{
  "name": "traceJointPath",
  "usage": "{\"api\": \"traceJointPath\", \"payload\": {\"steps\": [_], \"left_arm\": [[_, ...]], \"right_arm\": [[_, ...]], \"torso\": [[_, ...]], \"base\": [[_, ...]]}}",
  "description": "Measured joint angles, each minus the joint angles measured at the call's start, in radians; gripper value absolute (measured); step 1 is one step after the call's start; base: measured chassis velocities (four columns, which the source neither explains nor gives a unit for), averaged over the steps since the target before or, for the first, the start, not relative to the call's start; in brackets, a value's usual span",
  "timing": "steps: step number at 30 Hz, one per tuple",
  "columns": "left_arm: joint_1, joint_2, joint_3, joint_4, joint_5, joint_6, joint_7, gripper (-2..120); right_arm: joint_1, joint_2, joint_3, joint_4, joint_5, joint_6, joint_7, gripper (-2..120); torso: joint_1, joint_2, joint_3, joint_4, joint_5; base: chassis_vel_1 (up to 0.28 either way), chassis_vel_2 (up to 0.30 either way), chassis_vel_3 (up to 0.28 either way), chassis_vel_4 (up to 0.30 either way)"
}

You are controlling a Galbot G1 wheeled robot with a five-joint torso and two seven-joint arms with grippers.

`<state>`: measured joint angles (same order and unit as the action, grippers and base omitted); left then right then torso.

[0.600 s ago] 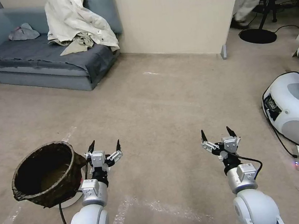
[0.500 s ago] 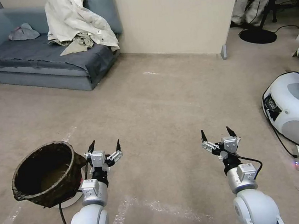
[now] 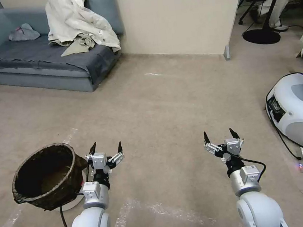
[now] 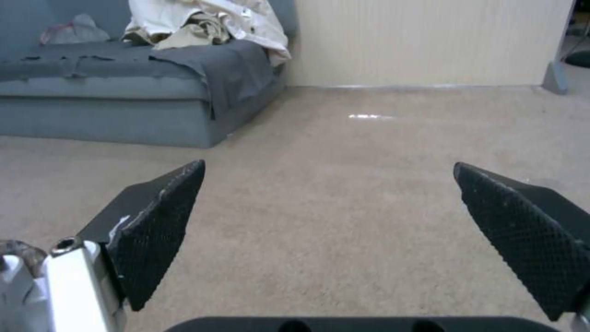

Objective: Pick up the trash can from the floor.

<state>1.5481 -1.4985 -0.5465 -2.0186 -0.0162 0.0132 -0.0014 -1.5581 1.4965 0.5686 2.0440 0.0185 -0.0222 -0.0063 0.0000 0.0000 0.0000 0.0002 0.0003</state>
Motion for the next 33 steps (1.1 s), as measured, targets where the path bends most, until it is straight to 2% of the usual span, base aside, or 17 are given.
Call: {"api": "traceJointPath", "payload": {"steps": [1, 2, 5, 6, 7, 8, 9, 12, 14, 19, 33], "left_arm": [[-0.006, 0.004, 0.011, -0.039, -0.036, 0.032, -0.004, 100], [-0.006, 0.004, 0.011, -0.039, -0.036, 0.032, -0.004, 100], [-0.025, 0.018, 0.046, -0.158, -0.152, 0.131, -0.018, 100], [-0.025, 0.018, 0.046, -0.158, -0.152, 0.131, -0.018, 100], [-0.031, 0.023, 0.059, -0.203, -0.194, 0.166, -0.022, 100], [-0.033, 0.029, 0.067, -0.23, -0.219, 0.178, -0.033, 100], [-0.027, 0.035, 0.066, -0.236, -0.223, 0.178, -0.049, 100], [-0.02, 0.04, 0.063, -0.24, -0.217, 0.176, -0.059, 100], [-0.01, 0.045, 0.056, -0.241, -0.205, 0.168, -0.069, 100], [0.013, 0.054, 0.03, -0.241, -0.187, 0.125, -0.076, 100], [0.043, 0.037, 0.032, -0.248, -0.181, 0.118, -0.074, 100]], "right_arm": [[-0.009, -0.005, 0.021, 0.048, 0.021, -0.025, -0.008, 100], [-0.009, -0.005, 0.021, 0.048, 0.021, -0.025, -0.008, 100], [-0.032, -0.018, 0.072, 0.165, 0.073, -0.086, -0.029, 100], [-0.032, -0.018, 0.072, 0.165, 0.073, -0.086, -0.029, 100], [-0.039, -0.022, 0.088, 0.204, 0.09, -0.107, -0.036, 100], [-0.045, -0.03, 0.103, 0.238, 0.114, -0.117, -0.04, 100], [-0.046, -0.039, 0.112, 0.245, 0.14, -0.114, -0.041, 100], [-0.046, -0.049, 0.113, 0.242, 0.172, -0.084, -0.041, 100], [-0.047, -0.056, 0.113, 0.225, 0.195, -0.031, -0.042, 100], [-0.05, -0.073, 0.115, 0.196, 0.219, 0.051, -0.044, 100], [-0.049, -0.082, 0.115, 0.177, 0.237, 0.077, -0.05, 100]], "torso": [[0.0, 0.0, 0.0, 0.0001, -0.0008], [0.0, 0.0, 0.0, 0.0001, -0.0008], [0.0, 0.0, 0.0, -0.0004, -0.0003], [0.0, 0.0, 0.0, -0.0004, -0.0003], [0.0, 0.0, 0.0, -0.0003, -0.0002], [0.0, 0.0, 0.0, -0.0011, -0.0002], [0.0, 0.0, 0.0, -0.0001, -0.0006], [0.0, 0.0, 0.0, -0.0001, -0.0001], [0.0, 0.0, 0.0, -0.0001, -0.0003], [0.0, 0.0, 0.0, -0.0001, -0.0003], [0.0, 0.0, 0.0, -0.0003, -0.0004]], "base": [[0.0, 0.0, 0.0, 0.0], [0.0, 0.0, 0.0, 0.0], [0.0, 0.0, 0.0, 0.0], [0.0, 0.0, 0.0, 0.0], [0.0, 0.0, 0.0, 0.0], [0.0, 0.0, 0.0, 0.0], [0.0, 0.0, 0.0, 0.0], [0.0, 0.0, 0.0, 0.0], [0.0, 0.0, 0.0, 0.0], [0.0, 0.0, 0.0, 0.0], [0.0, 0.0, 0.0, 0.0]]}}
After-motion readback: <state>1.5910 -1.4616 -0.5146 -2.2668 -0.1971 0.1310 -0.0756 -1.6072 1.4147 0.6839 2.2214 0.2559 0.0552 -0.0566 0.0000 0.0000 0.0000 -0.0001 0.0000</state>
